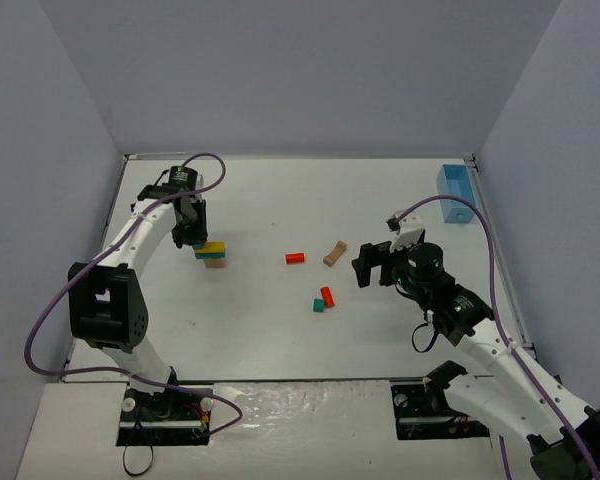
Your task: Build the wood block tower
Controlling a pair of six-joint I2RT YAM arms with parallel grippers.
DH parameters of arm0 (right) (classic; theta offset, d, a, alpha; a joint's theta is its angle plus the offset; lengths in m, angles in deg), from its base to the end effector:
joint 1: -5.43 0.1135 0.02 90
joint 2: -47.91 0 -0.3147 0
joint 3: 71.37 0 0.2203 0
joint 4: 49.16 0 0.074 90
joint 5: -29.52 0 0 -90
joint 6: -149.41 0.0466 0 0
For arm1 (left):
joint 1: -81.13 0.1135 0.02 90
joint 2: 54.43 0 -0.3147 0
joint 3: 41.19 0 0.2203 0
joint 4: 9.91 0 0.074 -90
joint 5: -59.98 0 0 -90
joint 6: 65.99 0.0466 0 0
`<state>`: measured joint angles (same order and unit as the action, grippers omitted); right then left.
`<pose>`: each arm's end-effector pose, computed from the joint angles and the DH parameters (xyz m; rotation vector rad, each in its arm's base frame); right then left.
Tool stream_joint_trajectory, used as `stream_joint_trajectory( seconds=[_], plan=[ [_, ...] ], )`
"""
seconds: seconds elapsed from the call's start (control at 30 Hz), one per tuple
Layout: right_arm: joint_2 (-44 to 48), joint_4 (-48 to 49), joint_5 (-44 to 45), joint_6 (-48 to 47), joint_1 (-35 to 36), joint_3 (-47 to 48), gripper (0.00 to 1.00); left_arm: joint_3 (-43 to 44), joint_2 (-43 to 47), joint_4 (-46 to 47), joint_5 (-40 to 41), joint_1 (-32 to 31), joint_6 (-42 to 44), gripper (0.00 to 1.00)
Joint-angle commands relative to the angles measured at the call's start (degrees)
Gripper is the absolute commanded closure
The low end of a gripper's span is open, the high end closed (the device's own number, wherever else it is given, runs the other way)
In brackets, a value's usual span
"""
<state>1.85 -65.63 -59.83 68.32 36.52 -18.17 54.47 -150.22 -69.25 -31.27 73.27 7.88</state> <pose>0.1195 0.0714 0.3479 -0.3302 1.7289 0.5018 0.3300 -0.0466 0.3222 -0.1811 2.6130 -0.1765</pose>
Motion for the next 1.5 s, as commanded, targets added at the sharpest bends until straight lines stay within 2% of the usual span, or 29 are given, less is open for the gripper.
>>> stream_joint_trajectory(
  seconds=[0.0, 0.43, 0.6, 0.97, 1.1, 1.17, 1.2, 1.23, 1.33, 1.47],
  plan=[
    [-0.5, 3.0, -0.1, -0.4, -0.3, 0.8, 0.0, 0.7, 2.5, 0.8, 0.3, 0.5, 0.7, 0.72],
    [-0.7, 3.1, -0.1, -0.5, -0.3, 0.8, 0.0, 0.7, 2.8, 0.8, 0.1, 0.5, 0.7, 0.6],
    [-0.5, 3.0, -0.1, -0.5, -0.3, 0.9, 0.0, 1.5, 5.6, 0.7, -0.1, 0.5, 0.2, 0.54],
    [1.6, 3.0, -0.1, -0.4, -0.3, 1.4, 0.0, 2.4, 12.4, -1.9, 0.0, -4.1, -0.1, 0.52],
    [2.9, 3.0, 0.4, -0.2, -0.3, 1.6, 0.0, 2.2, 13.4, -1.8, 0.8, -11.7, 0.4, 0.52],
    [4.1, 3.0, 1.1, -0.1, -0.3, 1.7, 0.0, 2.6, 12.7, -1.4, 0.8, -19.0, 1.0, 0.52],
    [4.2, 3.0, 1.5, 0.0, -0.3, 1.7, 0.0, 2.7, 12.2, -1.4, 0.8, -19.9, 1.3, 0.52],
    [5.2, 3.0, 2.0, 0.1, -0.3, 1.7, 0.0, 3.2, 11.2, -1.2, 0.8, -24.9, 2.1, 0.52],
    [7.3, 3.0, 3.0, 0.4, -0.3, 1.3, 0.0, 4.2, 7.8, 0.1, 2.9, -33.4, 6.6, 0.52],
    [10.6, 2.9, 3.7, 1.0, -0.3, 0.8, 0.0, 5.4, 2.0, 2.1, -0.9, -40.6, 13.7, 0.52]
  ],
)
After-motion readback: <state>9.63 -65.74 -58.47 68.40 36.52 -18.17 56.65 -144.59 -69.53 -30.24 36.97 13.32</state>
